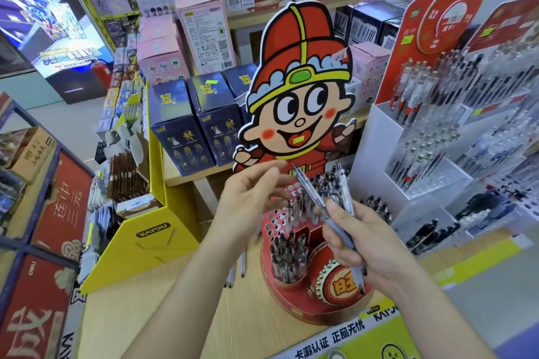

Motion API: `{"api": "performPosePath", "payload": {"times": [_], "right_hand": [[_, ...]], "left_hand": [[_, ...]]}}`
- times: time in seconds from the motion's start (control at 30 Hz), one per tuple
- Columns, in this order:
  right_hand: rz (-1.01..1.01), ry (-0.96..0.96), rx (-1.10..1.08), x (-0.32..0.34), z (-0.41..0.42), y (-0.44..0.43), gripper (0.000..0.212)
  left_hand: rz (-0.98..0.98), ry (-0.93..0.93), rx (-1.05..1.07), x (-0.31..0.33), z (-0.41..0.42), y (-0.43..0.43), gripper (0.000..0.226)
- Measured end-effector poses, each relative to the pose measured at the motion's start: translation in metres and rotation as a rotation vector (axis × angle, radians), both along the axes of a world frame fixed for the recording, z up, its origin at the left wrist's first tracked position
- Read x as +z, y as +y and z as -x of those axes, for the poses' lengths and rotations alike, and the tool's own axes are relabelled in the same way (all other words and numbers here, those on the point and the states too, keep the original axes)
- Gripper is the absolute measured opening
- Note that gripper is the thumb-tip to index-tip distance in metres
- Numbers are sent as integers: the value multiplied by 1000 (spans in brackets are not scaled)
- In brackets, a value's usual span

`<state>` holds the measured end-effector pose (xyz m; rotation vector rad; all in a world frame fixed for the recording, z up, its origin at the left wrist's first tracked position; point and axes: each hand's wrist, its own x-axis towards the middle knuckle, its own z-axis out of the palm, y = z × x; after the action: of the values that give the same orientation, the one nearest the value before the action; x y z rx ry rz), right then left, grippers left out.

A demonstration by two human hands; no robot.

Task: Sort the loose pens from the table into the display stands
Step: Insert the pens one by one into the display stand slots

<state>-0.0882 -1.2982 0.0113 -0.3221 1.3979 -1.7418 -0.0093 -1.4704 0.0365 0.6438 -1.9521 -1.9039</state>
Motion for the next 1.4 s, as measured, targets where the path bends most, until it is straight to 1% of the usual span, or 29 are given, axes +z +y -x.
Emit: {"api": "performPosePath", "payload": {"times": [0.1,0.17,0.2,0.3,0.37,0.4,0.5,0.57,0.63,0.7,0.77,0.83,0.9,1.03,1.2,1.3,1.4], "right_hand": [[19,-7,52,2,-2,-4,28],[15,2,76,4,-3,-5,26],[12,0,86,5,-3,-5,21],[19,-70,111,6,-3,-3,25],[39,-117,136,7,-2,-1,27],[36,-106,155,8,-2,1,29],[-34,26,178,9,2,5,20],[-77,69,154,8,8,7,27],[-51,29,68,6,15,9,30],[26,-68,-49,4,22,13,32],[69,-112,-133,2,26,15,33],[84,-114,-168,1,26,13,31],[86,-104,-187,0,22,10,30],[87,-93,-193,-1,15,9,30],[0,-10,-179,0,13,10,32],[-7,-71,-192,-3,16,11,27],[29,-123,-149,-6,19,11,30]], "left_hand": [[-115,40,-64,8,3,8,23],[-196,52,-22,7,4,8,21],[-235,56,-2,5,4,8,21],[-252,88,35,2,4,9,25],[-218,113,56,1,3,9,25],[-199,118,73,1,3,10,24],[-158,120,141,6,1,7,27],[-108,156,210,13,-4,-3,29],[4,192,306,21,-11,-20,21],[143,177,344,20,-16,-33,10],[243,88,302,6,-18,-35,10],[309,-8,272,-16,-16,-31,12],[397,-53,277,-38,-14,-27,13],[468,-70,270,-60,-11,-25,14],[547,-87,196,-71,-9,-24,23],[551,-65,132,-71,-10,-19,19],[546,-46,110,-67,-8,-19,24]]}}
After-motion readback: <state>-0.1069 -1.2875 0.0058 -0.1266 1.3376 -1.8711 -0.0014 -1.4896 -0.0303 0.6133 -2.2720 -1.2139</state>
